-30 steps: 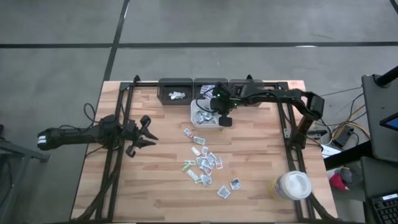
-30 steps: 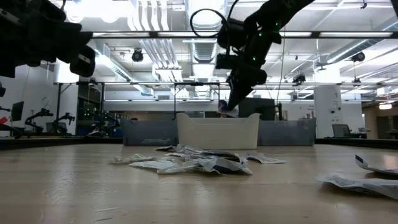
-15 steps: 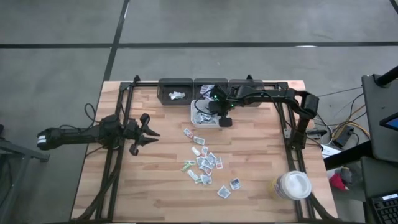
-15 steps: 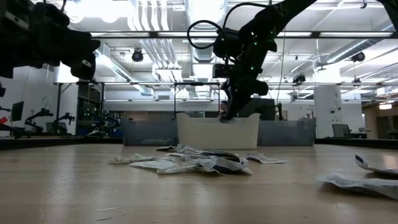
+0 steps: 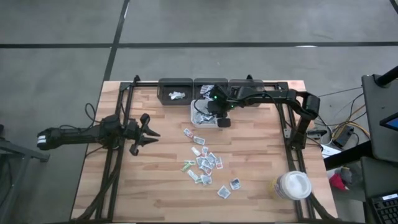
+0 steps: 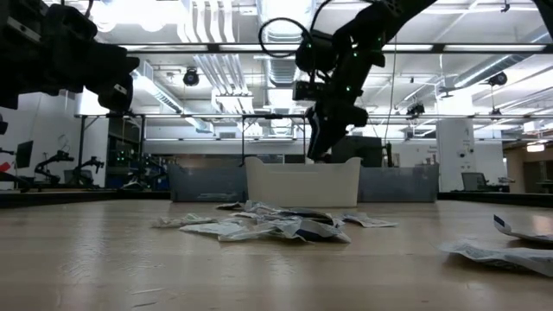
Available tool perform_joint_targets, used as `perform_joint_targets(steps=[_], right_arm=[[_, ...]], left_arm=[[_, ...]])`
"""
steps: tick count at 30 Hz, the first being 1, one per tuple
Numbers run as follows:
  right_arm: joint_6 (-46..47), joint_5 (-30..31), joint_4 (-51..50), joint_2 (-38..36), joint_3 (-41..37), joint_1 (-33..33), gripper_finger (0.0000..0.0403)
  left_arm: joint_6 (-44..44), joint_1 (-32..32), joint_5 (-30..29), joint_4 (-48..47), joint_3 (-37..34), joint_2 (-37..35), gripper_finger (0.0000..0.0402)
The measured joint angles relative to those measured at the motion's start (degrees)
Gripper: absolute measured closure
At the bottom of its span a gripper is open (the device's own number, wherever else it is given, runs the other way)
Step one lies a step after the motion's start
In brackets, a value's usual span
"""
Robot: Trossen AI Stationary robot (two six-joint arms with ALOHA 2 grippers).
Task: Pick & Place First Aid Supplies
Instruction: Put the blue alcohol pad into the white bin
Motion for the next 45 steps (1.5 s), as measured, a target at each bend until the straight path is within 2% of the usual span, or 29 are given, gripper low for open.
perform_joint_targets(steps=[5,13,22,25,33,45], right_arm=[[6.43,-0.01,-0.11,-1.54,0.0,4.49,0.0273],[16.03,-0.46,-1.96,-3.38,0.02,15.7,0.0271],[30.81,-9.26,-10.99,-3.5,0.01,25.79,0.029],[32.47,-11.33,-12.13,-3.49,-0.16,29.54,0.0294],[32.53,-11.2,-11.94,-3.1,-1.2,38.83,0.0285],[38.68,-10.94,-6.9,-3.1,-8.85,42.12,0.0267]], left_arm=[[0.04,-0.02,0.0,0.03,0.0,0.0,0.0307],[-0.12,0.0,0.02,0.05,0.0,0.0,0.0307],[-0.11,0.0,0.02,0.01,0.0,0.0,0.0307],[-0.1,0.0,0.02,0.01,0.0,0.0,0.0307],[-0.33,0.0,0.04,0.01,0.0,0.0,0.0307],[-0.33,0.0,0.04,-0.02,0.0,0.0,0.0307]])
